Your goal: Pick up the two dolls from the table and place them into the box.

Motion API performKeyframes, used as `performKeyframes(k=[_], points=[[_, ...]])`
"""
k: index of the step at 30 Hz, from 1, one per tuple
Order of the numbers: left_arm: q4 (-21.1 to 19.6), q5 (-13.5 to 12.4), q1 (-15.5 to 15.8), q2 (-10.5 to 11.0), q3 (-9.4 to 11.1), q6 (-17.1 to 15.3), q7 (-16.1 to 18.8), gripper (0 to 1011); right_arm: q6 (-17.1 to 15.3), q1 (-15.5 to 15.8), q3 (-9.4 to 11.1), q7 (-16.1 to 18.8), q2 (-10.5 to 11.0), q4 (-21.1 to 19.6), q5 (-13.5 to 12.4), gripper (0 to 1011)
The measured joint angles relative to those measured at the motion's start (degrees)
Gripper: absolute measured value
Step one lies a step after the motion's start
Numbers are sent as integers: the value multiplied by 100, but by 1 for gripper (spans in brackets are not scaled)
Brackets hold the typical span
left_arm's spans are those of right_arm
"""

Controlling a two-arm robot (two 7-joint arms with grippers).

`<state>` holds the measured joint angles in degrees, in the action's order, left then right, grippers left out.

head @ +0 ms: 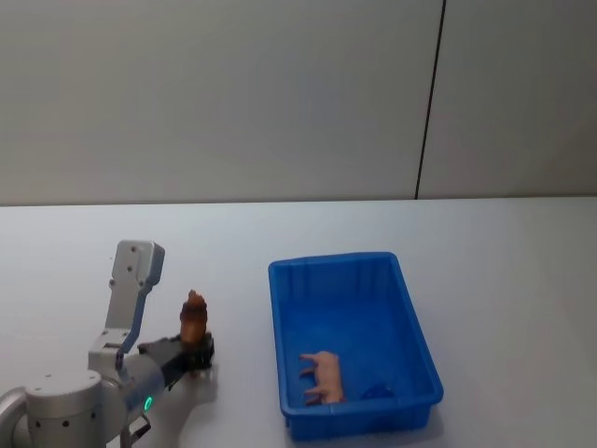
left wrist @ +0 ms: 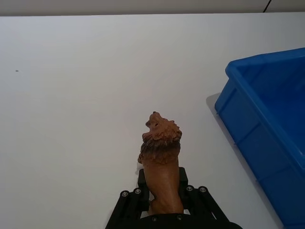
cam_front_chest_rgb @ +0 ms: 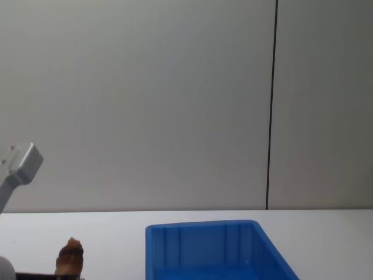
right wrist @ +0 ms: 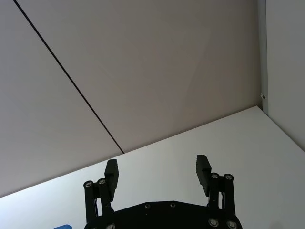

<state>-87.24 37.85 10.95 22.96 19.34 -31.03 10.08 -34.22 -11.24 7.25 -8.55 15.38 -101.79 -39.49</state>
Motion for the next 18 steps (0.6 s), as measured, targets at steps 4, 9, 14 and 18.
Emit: performKeyframes(k=[4, 9, 14, 18], points=[[-76, -87, -12, 17, -5, 148, -32, 339, 0, 0, 0, 0, 0, 0, 0, 1001], [-192, -228, -10, 37, -18, 359, -140, 339, 0, 0, 0, 1, 0, 0, 0, 1001], [-285, -354, 37, 42, -29, 526, -293, 339, 0, 0, 0, 1, 0, 0, 0, 1001], [-344, -467, 126, 27, -37, 687, -557, 339, 0, 0, 0, 1, 0, 0, 0, 1001]])
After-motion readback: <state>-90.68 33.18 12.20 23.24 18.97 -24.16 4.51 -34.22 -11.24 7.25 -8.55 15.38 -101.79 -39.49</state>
